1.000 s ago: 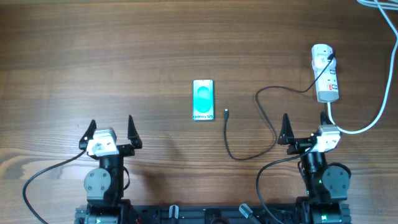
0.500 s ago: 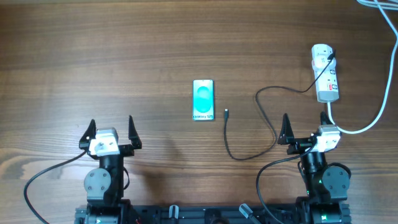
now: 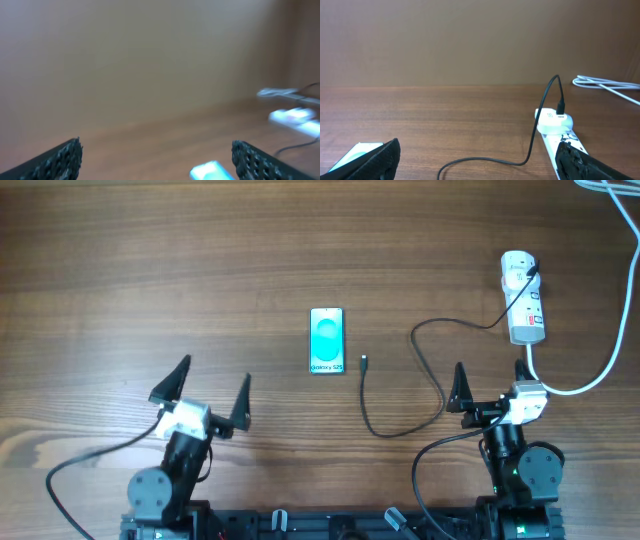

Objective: Plug charger to phone and switch on socket
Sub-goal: 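Raise the left arm and move the open gripper over the phone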

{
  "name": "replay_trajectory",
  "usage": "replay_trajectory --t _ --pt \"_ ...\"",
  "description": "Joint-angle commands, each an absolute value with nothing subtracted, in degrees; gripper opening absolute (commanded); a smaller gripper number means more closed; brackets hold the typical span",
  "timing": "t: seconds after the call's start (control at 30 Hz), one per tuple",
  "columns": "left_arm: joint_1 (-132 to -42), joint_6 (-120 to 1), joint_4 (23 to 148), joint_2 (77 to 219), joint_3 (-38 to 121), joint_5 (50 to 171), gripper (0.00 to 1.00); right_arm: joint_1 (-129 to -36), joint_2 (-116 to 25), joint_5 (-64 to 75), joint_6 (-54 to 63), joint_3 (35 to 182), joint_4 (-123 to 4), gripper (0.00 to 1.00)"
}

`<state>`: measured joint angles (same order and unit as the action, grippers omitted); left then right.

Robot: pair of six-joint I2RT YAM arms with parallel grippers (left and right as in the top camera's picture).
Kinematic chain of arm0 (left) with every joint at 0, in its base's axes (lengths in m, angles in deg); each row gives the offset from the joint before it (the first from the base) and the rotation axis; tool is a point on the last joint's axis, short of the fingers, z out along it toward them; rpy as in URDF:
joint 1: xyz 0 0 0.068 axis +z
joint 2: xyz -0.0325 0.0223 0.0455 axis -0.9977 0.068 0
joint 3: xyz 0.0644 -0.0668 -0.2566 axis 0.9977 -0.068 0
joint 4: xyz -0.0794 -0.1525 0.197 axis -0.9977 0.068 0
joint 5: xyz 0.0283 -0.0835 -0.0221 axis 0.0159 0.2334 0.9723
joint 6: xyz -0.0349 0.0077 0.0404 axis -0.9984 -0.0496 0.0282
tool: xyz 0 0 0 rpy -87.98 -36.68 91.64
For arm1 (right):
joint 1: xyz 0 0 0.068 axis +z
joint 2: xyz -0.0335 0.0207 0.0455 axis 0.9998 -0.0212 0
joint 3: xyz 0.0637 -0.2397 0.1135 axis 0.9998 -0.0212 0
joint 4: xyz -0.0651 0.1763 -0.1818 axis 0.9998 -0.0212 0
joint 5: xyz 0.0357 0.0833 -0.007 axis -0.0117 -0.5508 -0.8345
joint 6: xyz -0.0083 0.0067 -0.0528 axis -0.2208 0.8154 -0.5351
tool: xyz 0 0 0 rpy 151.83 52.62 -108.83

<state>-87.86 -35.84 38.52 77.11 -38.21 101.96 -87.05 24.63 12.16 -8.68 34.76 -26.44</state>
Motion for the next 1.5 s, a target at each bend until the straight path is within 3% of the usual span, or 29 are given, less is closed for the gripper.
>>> replay_trajectory --t 0.0,0.13,0.5,0.6,0.73,0.8,0.87,1.03,1.2,1.47 --pt "-87.84 -42.24 27.20 76.52 -38.19 114.13 1.00 -86.72 25.20 12.47 -9.38 34.69 -26.27 1.00" --pt "-87.84 -48.52 17.96 76.52 -36.86 113.22 1.00 -86.72 25.20 12.47 -9.38 34.69 -26.27 1.00" --pt "-87.84 -54.05 24.49 83.78 -20.01 113.70 1.00 -86.72 25.20 12.47 -9.40 34.69 -26.27 1.00" --pt "-87.84 -54.03 32.14 90.75 -13.69 113.72 1.00 -86.72 25.20 12.47 -9.40 34.69 -26.27 1.00" --pt "-87.84 -53.83 52.32 103.34 -1.58 115.90 1.00 -86.72 25.20 12.47 -9.40 34.69 -26.27 1.00" --pt "-87.84 -53.83 61.69 111.30 5.13 120.91 1.00 -86.72 25.20 12.47 -9.38 34.69 -26.27 1.00" --pt "-87.84 -53.87 62.85 116.04 7.88 126.61 1.00 -86.72 25.20 12.47 -9.38 34.69 -26.27 1.00" --pt "-87.86 -57.63 49.85 124.74 8.91 146.29 1.00 -86.72 25.20 12.47 -9.38 34.69 -26.27 1.00" --pt "-87.86 -60.25 52.29 128.28 8.93 143.97 1.00 -86.72 25.20 12.47 -9.38 34.69 -26.27 1.00" --pt "-90.81 -57.76 59.66 129.87 10.00 125.54 1.00 -86.72 25.20 12.47 -9.38 34.69 -26.27 1.00"
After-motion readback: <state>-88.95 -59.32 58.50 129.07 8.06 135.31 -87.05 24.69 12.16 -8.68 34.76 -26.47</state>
